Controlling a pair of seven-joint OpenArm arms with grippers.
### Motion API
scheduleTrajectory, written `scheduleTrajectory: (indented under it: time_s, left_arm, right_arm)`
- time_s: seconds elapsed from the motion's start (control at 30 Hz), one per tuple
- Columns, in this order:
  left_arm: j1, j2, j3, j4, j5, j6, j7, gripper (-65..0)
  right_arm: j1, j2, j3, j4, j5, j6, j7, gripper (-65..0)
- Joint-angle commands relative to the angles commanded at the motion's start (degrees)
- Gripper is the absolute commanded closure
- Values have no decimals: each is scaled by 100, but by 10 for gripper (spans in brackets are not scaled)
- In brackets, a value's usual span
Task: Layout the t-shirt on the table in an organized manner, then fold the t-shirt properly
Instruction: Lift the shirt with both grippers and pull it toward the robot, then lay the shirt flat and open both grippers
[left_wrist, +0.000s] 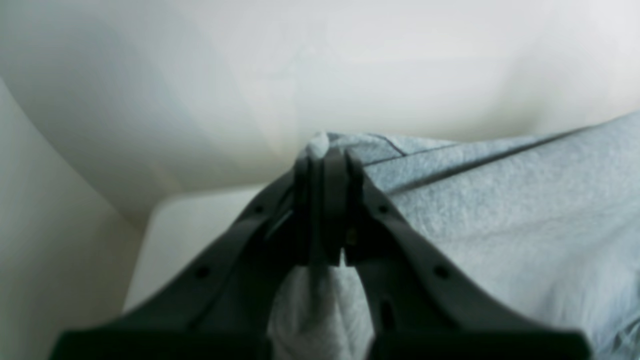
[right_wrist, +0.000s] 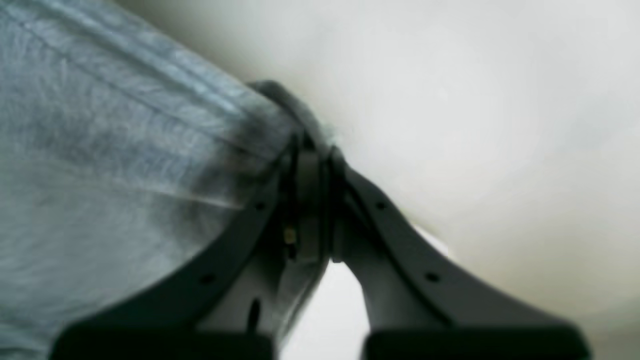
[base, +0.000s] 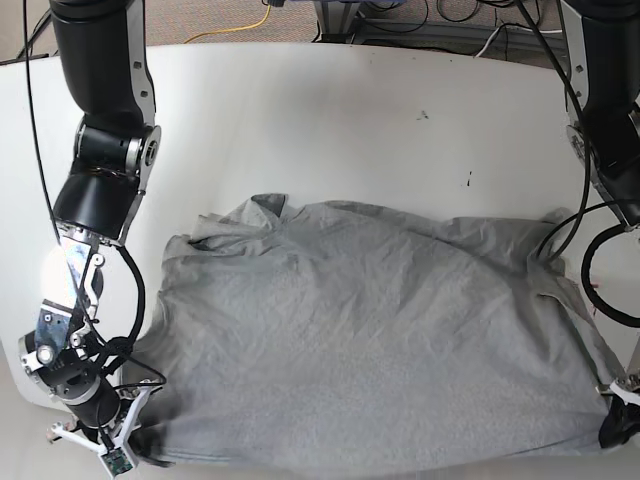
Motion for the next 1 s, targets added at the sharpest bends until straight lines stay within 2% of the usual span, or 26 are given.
scheduleTrajectory:
  time_s: [0.1,0.23,0.37,0.47,0.6,0.9,1.0]
  left_arm:
    - [185,-9,0,-413,114,9,-316,-4]
    - [273,0,9,-941,554,0,-598,-4]
    - [308,9,9,-1380,695,0,-668,-4]
    - [308,18,9,-1732,712,0,-941,-4]
    - [308,9,79,-2013,721,0,-1134,-4]
    - [527,-9,132,-2145,712,0,-1152,-4]
    - [519,-9,141,-2145,712,9,-1152,-4]
  right_arm:
    - [-9,-9,-9,-457,0,0,334,0]
    - [-9,-97,-9,-1064,0,0,659,0]
    - [-9,-141,-9,-1512,0,0,1037,0]
    - [-9,-167,-9,-1916,0,0,1336,0]
    - [0,-211,-9,-2286,0,0,1468,0]
    - [-9,-334,-44,-2435,-44,0,1574,0]
    - [53,-422,-62,-2541,-53,-66,1635,-2]
